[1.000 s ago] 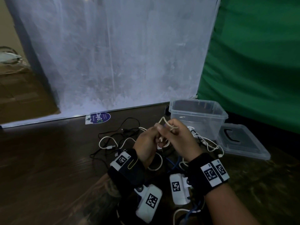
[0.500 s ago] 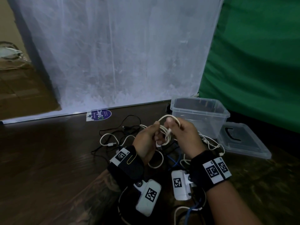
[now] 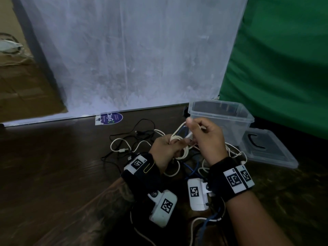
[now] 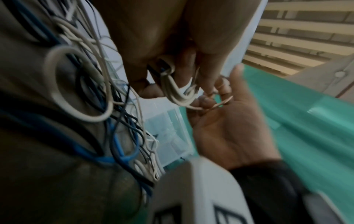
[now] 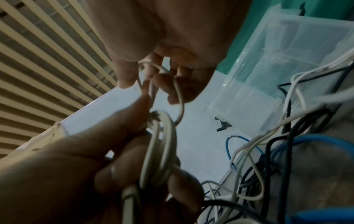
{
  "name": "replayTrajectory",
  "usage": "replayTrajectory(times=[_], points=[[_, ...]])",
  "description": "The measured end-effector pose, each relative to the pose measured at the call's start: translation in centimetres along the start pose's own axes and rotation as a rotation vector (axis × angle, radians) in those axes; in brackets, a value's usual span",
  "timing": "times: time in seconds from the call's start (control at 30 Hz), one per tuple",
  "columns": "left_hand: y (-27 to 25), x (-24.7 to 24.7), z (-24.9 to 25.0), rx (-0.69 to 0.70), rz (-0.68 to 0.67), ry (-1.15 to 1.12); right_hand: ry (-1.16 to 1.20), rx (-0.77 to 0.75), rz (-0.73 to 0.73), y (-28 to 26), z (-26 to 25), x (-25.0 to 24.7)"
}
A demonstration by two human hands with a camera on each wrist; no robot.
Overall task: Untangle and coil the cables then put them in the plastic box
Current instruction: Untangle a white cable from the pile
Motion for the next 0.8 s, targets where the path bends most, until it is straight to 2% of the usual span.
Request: replayTrajectory(times=[0.07,0.13,0.2,0.3,0.4,0.47,0.53,0.63,0.7,0.8], points=[[0.1,-0.9,0.2,0.007,0.056,-0.002,0.055,0.05,-0.018,-0.1,0.3,0.4],[0.2,-1.3,0.2,0.008,0.087,-0.013,0.227,0.171,0.006,0.2,1.6,0.1],[0.2,-1.2,0.2,0.002,0.081,-0.061,0.393,0.318,-0.056,-0.1,3.0,1.0],[0.1,-0.6,0.3,0.009,0.025,-0.09,0.405,0.436,-0.171,-0.7,4.3,2.1],[0.0,0.5,0.3,-0.011,-0.067,-0.142,0.278,0.339,-0.164,-0.3,3.3,1.1],[-0.1,1.6,0.3,-0.075,-0.159,-0.216,0.205,0.221,-0.034,0.5,1.7,-1.1],[-0.5,3.0,-0.2,-0.204,-0.248,-0.324,0.173,0.102,0.087,1.2,-0.2,-3.4],[-1.9,5.3,-1.4,-0.361,-0.412,-0.32,0.282,-0.019,0.274,2.3,-1.9,-7.2],[-2.4,5.9,-2.2,-0.427,-0.438,-0.254,0.355,-0.078,0.383,2.9,-2.5,-9.2],[-2.5,5.0,-2.9,-0.475,-0.365,-0.041,0.392,-0.131,0.459,3.2,-3.0,-10.8]])
Point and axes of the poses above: each hand's wrist, its own y-axis towards the middle knuckle, its own x-axis out of the palm, z = x × y, the point moved 10 cm from there along y, towards the middle knuckle, and after that the axes turned 11 degrees about y, right-handed, at the moved point
